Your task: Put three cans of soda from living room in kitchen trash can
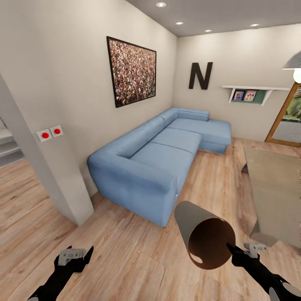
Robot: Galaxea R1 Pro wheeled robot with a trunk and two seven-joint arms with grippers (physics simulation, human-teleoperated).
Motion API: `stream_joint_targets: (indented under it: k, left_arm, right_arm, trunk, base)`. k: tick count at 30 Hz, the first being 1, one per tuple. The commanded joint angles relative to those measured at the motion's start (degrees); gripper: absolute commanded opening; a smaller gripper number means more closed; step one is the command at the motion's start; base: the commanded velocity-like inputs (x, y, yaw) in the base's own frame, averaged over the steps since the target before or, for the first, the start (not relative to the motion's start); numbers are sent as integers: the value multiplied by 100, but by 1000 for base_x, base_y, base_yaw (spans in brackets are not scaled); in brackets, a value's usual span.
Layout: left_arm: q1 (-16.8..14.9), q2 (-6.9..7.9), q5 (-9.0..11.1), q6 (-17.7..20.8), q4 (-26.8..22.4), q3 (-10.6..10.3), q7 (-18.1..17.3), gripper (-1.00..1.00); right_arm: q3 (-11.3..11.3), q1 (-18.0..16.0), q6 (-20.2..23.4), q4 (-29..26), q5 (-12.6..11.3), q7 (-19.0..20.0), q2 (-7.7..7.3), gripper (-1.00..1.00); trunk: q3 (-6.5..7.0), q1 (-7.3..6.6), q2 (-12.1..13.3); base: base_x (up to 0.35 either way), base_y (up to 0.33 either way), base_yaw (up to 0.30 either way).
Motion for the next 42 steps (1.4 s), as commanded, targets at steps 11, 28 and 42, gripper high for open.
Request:
stream_joint_targets:
  k: [11,28,42]
  left_arm:
    - [-3,9,0,5,0,0,-47,100]
    - [-3,-11,-13,-2,0,0,-33,100]
    - [-3,-16,-17,-2,0,0,-24,100]
  right_arm:
    - [-2,-3,5,-9,-66,19,1,-100]
    - [1,-3,1,-9,-65,17,42,-100]
    - [-2,-3,-3,-9,-65,14,79,-100]
  trunk:
    - [85,0,-1]
    - [215,0,-1]
    - [321,0,-1]
  base:
    - [0,315,-158]
    - [139,242,-158]
    - [243,-164,-158]
